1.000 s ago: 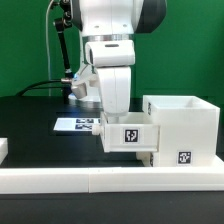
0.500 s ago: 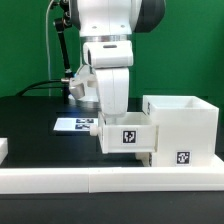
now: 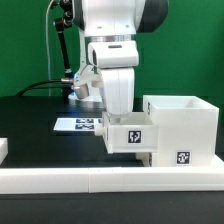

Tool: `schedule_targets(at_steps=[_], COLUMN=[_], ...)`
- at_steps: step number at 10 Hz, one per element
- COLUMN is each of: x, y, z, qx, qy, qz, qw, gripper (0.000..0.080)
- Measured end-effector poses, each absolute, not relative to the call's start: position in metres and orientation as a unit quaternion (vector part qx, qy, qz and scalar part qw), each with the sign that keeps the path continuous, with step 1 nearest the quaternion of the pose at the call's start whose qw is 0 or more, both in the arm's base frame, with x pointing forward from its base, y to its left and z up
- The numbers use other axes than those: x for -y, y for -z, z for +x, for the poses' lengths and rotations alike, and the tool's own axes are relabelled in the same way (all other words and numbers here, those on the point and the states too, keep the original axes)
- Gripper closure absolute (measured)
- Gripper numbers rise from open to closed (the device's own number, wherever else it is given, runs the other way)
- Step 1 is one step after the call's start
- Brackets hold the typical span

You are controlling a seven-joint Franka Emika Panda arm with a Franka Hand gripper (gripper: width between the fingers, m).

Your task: Assemble drawer

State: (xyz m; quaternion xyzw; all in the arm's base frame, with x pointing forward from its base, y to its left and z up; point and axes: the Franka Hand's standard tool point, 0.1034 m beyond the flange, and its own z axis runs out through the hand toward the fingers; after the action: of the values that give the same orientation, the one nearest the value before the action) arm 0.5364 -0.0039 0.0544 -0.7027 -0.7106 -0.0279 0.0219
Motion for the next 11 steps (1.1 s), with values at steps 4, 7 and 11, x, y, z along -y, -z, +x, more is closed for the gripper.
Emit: schedule_targets(at_steps=[4,7,11], x=[-0.006,-0.015,-0.015], y=[-0.056,-0.056,-0.055], z=[0.539,0.541,0.541], qx=[0.716,0.71,0.707], qy=[0.031,0.036,0.035], qz=[-0.697,-0.703,-0.706], qw=[0.02,0.017,0.017], gripper=[0.0757,0.0757,0.0757])
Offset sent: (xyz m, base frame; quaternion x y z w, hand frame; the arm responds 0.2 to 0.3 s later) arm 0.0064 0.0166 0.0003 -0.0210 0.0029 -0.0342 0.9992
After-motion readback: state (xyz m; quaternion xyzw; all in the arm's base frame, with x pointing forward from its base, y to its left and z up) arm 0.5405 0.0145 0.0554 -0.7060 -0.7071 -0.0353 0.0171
